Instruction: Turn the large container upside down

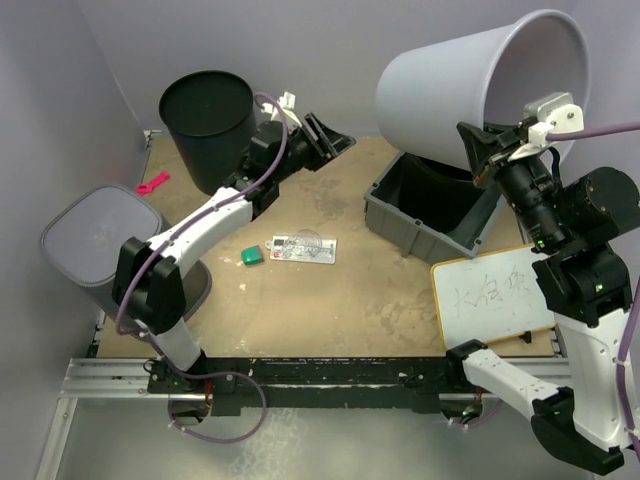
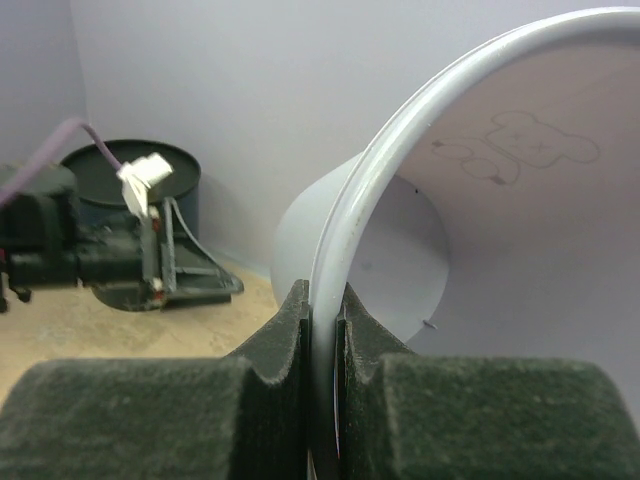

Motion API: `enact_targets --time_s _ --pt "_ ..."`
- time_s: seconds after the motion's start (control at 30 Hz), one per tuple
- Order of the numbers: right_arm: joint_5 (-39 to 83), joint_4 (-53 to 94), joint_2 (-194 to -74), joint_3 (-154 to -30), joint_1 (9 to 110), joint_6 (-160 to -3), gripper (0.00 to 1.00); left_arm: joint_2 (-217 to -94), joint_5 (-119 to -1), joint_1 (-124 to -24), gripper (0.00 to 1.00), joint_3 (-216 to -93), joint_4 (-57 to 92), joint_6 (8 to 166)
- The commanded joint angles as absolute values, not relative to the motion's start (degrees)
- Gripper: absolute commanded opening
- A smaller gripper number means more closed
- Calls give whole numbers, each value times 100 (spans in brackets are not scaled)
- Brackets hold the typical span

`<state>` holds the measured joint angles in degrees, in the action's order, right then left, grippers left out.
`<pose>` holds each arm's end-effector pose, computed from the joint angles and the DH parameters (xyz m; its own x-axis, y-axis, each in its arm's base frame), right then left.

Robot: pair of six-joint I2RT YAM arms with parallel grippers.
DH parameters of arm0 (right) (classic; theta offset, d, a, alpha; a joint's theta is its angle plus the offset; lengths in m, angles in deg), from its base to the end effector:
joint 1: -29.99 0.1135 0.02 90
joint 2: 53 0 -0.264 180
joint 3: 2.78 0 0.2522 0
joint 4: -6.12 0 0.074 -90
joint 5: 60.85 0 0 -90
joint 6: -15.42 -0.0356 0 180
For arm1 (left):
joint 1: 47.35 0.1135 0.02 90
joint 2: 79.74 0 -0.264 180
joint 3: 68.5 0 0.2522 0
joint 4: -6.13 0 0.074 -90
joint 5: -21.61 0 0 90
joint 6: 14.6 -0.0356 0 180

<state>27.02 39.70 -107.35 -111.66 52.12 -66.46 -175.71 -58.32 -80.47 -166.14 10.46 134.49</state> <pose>0.1059 0.0445 0.5726 0.3856 0.0044 -0.9227 -0.3577 0.9225 -0.1451 0.3387 -0.2284 0.3784 -0.6070 -0.6126 -0.5062 0.3182 0.3963 -0.8612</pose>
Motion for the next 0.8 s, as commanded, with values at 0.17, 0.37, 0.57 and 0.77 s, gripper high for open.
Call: enact_targets --time_s 0.17,0.37,0.57,0.77 --pt "2552 3045 -10662 -11317 5231 -6685 0 -18623 -5452 -8048 50 -16329 584 13620" --pt "2529 3125 -10660 -11297 5231 -6685 0 -19270 -5332 -8064 50 -16666 470 13552" --pt "2508 3190 -10721 -11295 5231 -6689 0 -19704 -4682 -8220 49 -16725 -114 13762" --pt "2489 3142 -10754 -11202 5231 -6693 0 -19765 -4475 -8572 48 -16535 -212 13768"
